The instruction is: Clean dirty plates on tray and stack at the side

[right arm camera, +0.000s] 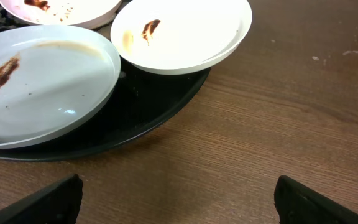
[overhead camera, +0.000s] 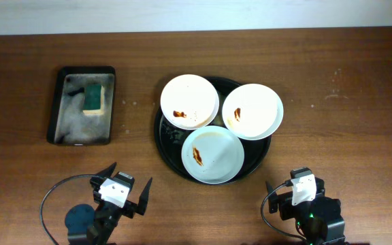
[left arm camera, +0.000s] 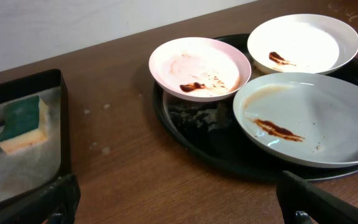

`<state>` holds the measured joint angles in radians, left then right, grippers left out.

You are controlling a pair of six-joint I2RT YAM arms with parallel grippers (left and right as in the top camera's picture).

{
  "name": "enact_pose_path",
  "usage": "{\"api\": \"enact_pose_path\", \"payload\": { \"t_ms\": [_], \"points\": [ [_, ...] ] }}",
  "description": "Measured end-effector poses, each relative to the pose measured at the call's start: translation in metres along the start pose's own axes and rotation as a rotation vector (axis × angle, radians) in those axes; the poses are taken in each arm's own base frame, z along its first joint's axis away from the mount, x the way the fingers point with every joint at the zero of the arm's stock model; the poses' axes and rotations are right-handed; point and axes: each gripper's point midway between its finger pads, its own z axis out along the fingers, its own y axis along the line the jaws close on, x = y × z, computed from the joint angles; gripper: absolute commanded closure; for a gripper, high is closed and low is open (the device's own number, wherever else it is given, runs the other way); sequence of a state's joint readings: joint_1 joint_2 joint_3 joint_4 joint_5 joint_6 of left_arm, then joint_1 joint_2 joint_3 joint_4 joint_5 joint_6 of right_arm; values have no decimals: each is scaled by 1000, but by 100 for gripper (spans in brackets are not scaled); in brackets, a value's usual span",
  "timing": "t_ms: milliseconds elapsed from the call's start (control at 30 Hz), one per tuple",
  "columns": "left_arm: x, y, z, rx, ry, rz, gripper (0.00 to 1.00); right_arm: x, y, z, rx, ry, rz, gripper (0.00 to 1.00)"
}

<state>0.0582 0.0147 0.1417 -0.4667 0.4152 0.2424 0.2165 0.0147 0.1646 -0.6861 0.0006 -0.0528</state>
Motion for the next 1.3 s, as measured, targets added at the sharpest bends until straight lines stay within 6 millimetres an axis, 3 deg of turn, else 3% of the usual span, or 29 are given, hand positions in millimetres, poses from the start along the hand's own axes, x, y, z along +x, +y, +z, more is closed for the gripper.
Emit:
{"api": "enact_pose_path", "payload": {
  "t_ms": [300, 433, 567, 667, 833, 900, 1067, 1100, 1200, 1300],
  "points": [
    [-1, 0, 0, 3, -6, 2, 1, 0, 0, 0, 0, 0, 0, 1],
    [-23, 3, -1, -8, -95, 3, 1, 0, 0, 0, 3, 1, 0, 1],
    [-57, 8, -6, -9, -235, -117, 1, 0, -1, 0, 3, 2, 0, 1],
    [-59, 14, -5, -30, -207, -203, 1, 1, 0, 0, 3, 3, 0, 1],
    [-99, 42, 1, -101, -47, -258, 0, 0, -1, 0, 3, -1, 0, 1],
    [-115, 63, 12, -155, 65, -257, 1, 0, -1, 0, 3, -1, 1, 1],
    [-125, 119, 36, -327, 380, -246, 1, 0, -1, 0, 3, -1, 0, 1],
    [-140, 138, 47, -371, 404, -218, 1, 0, -1, 0, 3, 0, -1, 1],
    [-161, 168, 75, -418, 427, -153, 1, 0, -1, 0, 4, -1, 0, 1],
    [-164, 183, 101, -437, 403, -124, 1, 0, -1, 0, 3, -1, 0, 1]
  ]
}}
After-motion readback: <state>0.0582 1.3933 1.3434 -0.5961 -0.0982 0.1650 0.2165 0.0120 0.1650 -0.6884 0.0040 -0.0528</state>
